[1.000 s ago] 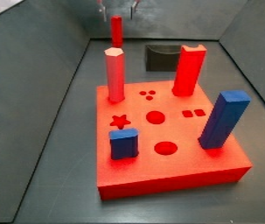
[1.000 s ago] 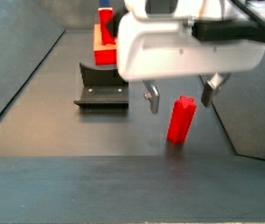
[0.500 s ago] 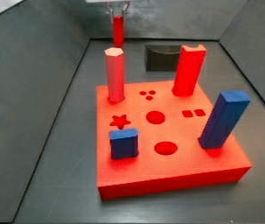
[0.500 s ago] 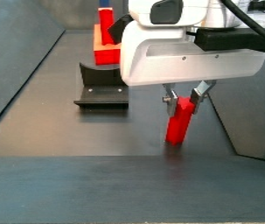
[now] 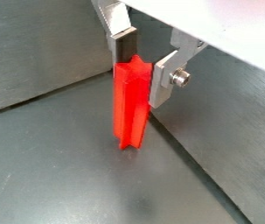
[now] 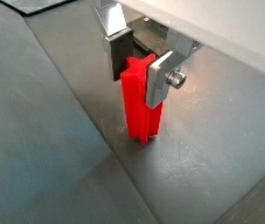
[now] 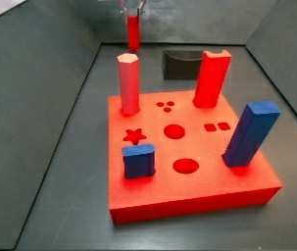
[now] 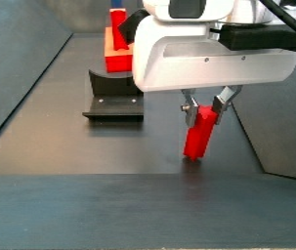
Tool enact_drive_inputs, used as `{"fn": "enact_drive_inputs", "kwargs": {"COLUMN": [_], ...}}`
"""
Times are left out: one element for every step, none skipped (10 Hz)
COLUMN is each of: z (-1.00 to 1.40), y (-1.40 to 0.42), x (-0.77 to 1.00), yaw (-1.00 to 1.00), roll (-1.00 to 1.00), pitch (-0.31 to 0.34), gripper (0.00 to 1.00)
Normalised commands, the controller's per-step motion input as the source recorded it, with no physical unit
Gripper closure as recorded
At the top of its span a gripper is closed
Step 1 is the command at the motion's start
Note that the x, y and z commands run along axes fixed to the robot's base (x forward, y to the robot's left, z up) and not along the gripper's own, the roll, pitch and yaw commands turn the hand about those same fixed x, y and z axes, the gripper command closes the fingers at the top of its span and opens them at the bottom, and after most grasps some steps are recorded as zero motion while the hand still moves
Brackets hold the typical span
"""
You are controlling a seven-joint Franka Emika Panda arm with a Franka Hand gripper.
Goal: Pick up the star object. Move up. Move to above the board. Insert the star object.
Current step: Pick up the star object, then move up.
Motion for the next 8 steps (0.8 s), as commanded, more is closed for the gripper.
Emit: {"fn": "enact_drive_inputs", "kwargs": {"z": [0.0, 0.0, 0.0, 0.83, 0.83, 0.77, 0.56, 0.47], "y": [0.0, 0.0, 0.0, 0.0, 0.06, 0.05, 0.01, 0.01], "x": [0.0, 0.0, 0.0, 0.0, -0.04, -0.06, -0.05, -0.04], "yaw": [0.0, 0.0, 0.0, 0.0, 0.0, 0.0, -0.02, -0.02], "roll": [0.0, 0.0, 0.0, 0.0, 0.01, 0.01, 0.04, 0.06], "pitch": [0.0, 0.0, 0.0, 0.0, 0.003, 0.02, 0.04, 0.047], "gripper": [1.0, 1.0, 1.0, 1.0, 1.0, 1.0, 1.0, 1.0]}}
